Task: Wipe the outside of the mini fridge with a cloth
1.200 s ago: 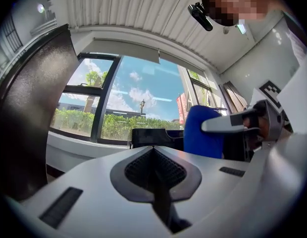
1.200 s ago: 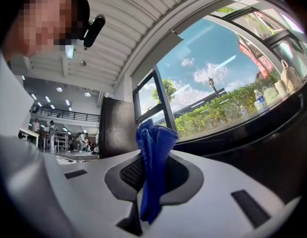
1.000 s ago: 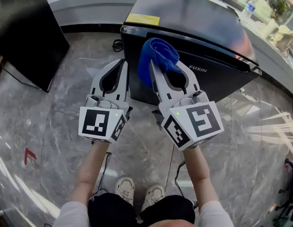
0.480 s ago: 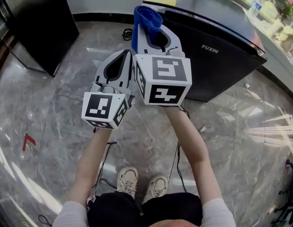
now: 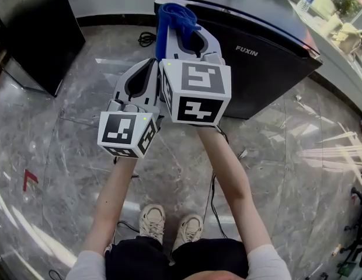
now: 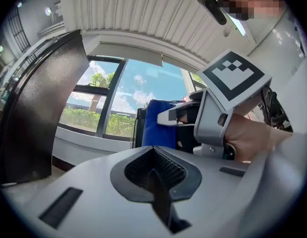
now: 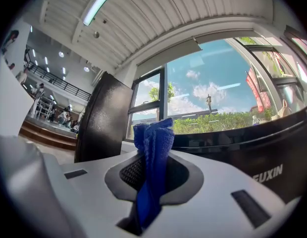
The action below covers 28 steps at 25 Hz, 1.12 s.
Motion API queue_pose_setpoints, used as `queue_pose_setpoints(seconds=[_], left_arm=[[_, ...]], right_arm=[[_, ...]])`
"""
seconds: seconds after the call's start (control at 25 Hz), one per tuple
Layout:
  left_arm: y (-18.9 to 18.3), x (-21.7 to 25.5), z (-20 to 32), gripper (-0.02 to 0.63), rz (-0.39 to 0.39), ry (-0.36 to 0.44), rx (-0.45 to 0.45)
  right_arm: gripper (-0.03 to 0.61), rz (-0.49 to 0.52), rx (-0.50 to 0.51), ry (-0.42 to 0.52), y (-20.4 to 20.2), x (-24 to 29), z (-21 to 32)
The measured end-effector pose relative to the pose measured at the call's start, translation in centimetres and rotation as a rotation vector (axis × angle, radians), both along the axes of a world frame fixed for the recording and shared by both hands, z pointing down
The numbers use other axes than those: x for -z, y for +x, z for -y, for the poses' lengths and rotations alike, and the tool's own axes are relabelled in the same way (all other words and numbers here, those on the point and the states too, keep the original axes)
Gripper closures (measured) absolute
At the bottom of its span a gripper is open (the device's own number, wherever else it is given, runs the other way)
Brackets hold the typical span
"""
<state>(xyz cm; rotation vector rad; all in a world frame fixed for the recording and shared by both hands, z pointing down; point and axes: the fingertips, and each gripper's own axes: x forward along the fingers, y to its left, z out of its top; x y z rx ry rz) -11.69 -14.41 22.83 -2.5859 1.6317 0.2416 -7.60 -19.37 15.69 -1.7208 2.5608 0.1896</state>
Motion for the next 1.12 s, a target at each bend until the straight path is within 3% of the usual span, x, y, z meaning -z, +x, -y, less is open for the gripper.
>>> queue_pose_setpoints(seconds=[0.48,0.76,1.12], left_arm=[[7.0,-0.6,-0.2,0.611,-0.031,-0.006,-0.134],[11.9,-1.2,-0.8,0.611,-0.008,-0.017,-0.238],[14.8,-1.9,-1.0,0.611,0.003,-0.026,-0.304]], right_arm=[[0.513,-0.078,-0.198,0.057,10.4,0.4,-2.7],[0.514,-0.034,-0.300,0.041,18.1,0.5,-4.0],[0.514,-0.022,-0.468,0.034,27.0,0.4,-5.0]])
